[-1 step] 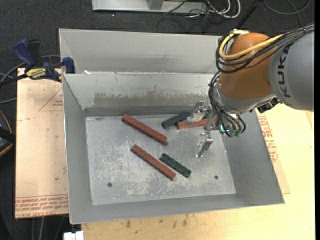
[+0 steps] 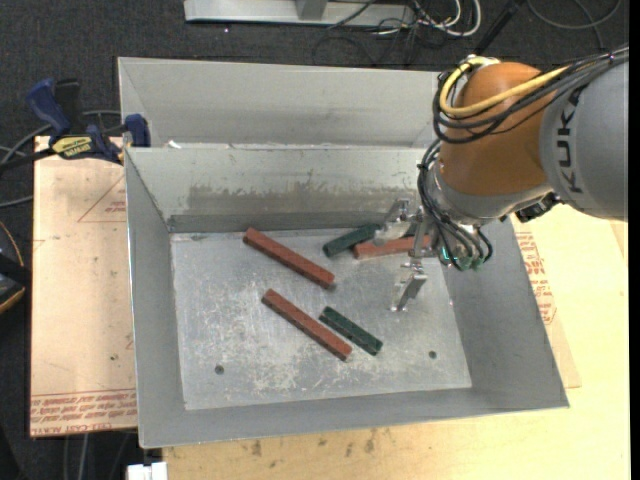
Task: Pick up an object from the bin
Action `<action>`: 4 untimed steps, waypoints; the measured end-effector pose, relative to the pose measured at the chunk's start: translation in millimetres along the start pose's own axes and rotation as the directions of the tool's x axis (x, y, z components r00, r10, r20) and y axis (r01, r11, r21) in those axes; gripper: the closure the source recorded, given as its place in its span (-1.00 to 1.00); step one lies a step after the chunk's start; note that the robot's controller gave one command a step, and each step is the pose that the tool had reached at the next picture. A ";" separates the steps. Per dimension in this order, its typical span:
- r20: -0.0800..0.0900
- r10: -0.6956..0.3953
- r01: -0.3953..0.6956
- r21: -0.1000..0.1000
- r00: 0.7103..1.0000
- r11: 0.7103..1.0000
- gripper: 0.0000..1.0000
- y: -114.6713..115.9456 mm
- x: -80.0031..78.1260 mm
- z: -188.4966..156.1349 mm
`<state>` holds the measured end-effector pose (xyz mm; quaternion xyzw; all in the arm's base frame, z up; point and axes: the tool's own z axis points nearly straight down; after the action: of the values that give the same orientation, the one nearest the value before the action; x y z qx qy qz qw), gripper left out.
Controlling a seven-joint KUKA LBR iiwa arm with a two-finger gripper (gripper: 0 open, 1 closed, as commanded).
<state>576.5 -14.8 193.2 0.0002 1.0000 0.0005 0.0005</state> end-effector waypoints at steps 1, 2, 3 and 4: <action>0.017 -0.169 0.168 0.004 0.986 0.986 1.00 21.8 52.8 108.1; -0.004 -0.170 0.170 0.002 0.985 0.985 -1.00 21.4 58.7 110.8; 0.041 -0.170 0.170 0.003 0.985 0.986 1.00 24.7 49.1 110.1; -0.006 -0.172 0.172 0.001 0.985 0.985 -1.00 22.4 59.6 111.1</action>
Offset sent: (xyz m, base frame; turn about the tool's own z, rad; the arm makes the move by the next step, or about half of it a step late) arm 0.0000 0.0000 0.0000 0.0000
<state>517.0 7.8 82.0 -0.0861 0.9963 -0.0001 -0.0025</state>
